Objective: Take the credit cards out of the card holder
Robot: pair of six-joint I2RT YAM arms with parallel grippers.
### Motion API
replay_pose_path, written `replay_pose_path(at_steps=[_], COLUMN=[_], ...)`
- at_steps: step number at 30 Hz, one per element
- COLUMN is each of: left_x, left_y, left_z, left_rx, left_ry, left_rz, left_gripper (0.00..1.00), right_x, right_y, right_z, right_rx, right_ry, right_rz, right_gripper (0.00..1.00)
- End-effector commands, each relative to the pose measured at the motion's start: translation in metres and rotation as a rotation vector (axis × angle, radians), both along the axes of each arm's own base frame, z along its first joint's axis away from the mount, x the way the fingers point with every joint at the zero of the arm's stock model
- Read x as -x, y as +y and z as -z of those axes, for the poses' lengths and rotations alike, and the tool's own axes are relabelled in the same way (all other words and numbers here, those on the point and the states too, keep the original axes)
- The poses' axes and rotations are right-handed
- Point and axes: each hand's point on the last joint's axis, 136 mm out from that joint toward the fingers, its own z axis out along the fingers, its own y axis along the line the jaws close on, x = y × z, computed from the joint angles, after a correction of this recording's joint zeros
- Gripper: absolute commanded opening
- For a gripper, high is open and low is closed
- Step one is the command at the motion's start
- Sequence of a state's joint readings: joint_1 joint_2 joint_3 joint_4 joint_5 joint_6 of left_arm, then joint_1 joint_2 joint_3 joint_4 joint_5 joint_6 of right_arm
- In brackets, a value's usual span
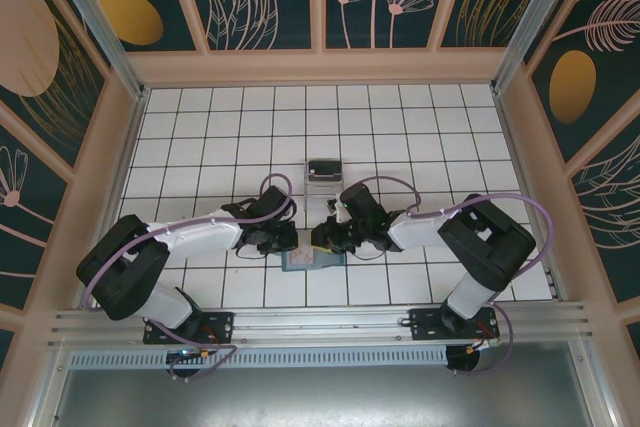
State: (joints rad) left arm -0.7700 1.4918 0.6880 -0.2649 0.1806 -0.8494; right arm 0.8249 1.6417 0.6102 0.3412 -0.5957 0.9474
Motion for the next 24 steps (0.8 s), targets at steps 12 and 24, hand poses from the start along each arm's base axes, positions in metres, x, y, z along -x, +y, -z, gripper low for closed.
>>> replay_pose_path(at_steps=[12, 24], left_x=[0.021, 0.022], left_y=[0.001, 0.018], left_z=[0.012, 0.022], left_rx=[0.012, -0.087], left_ry=[0.089, 0.090], left_rz=[0.015, 0.012], left_gripper=[0.14, 0.14], right_x=[-0.001, 0.000], right_y=[0.022, 0.019], right_z=[-0.011, -0.022], right_rx=[-0.113, -0.137], right_ry=[-0.016, -0.029], right_rz=[-0.051, -0.038], right_gripper=[0.24, 0.23])
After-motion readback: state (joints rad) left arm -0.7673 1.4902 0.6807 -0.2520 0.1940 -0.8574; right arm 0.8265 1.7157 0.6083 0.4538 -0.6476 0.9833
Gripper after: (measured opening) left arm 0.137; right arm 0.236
